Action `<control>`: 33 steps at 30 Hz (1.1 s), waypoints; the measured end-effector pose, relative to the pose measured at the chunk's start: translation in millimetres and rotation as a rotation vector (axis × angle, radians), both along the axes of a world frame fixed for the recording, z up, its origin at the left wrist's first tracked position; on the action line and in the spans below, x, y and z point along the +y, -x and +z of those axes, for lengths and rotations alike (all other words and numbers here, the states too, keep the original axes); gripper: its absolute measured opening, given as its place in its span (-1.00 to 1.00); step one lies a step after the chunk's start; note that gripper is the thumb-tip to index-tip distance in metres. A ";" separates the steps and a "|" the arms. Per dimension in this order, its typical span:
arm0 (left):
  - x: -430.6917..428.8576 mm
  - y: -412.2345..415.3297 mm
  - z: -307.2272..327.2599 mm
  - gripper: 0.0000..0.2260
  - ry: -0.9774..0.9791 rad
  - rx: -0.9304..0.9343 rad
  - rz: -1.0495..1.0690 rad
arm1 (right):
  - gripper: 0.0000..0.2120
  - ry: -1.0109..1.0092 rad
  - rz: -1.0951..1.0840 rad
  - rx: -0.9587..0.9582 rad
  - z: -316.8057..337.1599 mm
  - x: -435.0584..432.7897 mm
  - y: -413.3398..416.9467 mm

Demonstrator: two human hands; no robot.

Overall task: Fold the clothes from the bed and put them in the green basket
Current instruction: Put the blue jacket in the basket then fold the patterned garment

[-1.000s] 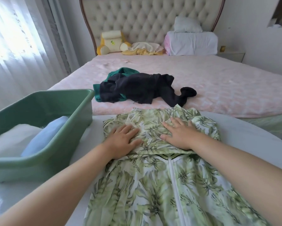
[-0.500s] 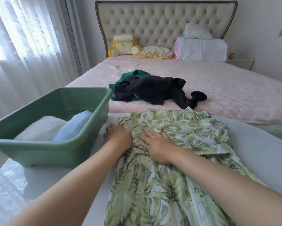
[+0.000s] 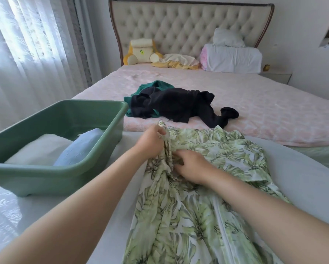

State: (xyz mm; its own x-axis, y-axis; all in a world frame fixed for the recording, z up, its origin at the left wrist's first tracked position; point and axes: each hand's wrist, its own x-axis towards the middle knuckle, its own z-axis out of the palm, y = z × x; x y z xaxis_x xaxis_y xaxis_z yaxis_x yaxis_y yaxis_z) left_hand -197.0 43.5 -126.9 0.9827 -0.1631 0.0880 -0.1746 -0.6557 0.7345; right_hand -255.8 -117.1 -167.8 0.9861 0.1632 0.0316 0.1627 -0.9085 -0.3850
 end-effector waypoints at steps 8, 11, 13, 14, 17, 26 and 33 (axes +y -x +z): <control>-61.0 15.1 0.0 -0.40 0.393 0.444 -0.471 | -0.57 -0.555 -0.409 -0.030 32.9 -50.8 -11.5; -61.0 8.3 -5.0 -0.46 0.386 0.452 -0.445 | -0.47 -0.530 -0.464 0.013 21.8 -51.5 -11.1; -52.8 1.7 -3.4 -0.57 0.351 0.323 -0.370 | -0.44 -0.477 -0.497 0.018 19.2 -49.5 -10.4; -48.3 -1.6 -3.8 -0.60 0.299 0.228 -0.316 | -0.43 -0.427 -0.487 0.016 18.6 -48.3 -12.2; -37.8 -7.1 -10.9 -0.66 0.116 -0.039 -0.195 | -0.45 -0.367 -0.460 -0.029 16.6 -46.1 -19.6; -61.1 -3.8 -25.7 -0.18 -0.662 -0.056 -0.555 | -0.36 0.253 -0.444 -0.184 12.9 -75.3 -19.8; -60.2 -24.6 -37.9 -0.34 -0.610 0.091 -0.498 | -0.36 0.347 -0.064 0.107 13.8 -76.6 -44.0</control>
State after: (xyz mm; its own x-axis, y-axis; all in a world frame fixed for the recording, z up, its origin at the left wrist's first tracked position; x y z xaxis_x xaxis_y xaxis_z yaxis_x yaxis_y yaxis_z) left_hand -172.4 -16.7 -164.8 0.7804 -0.5791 -0.2359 -0.5096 -0.8076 0.2967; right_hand -211.8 -193.7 -154.0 0.9894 0.0843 -0.1183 0.0772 -0.9950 -0.0639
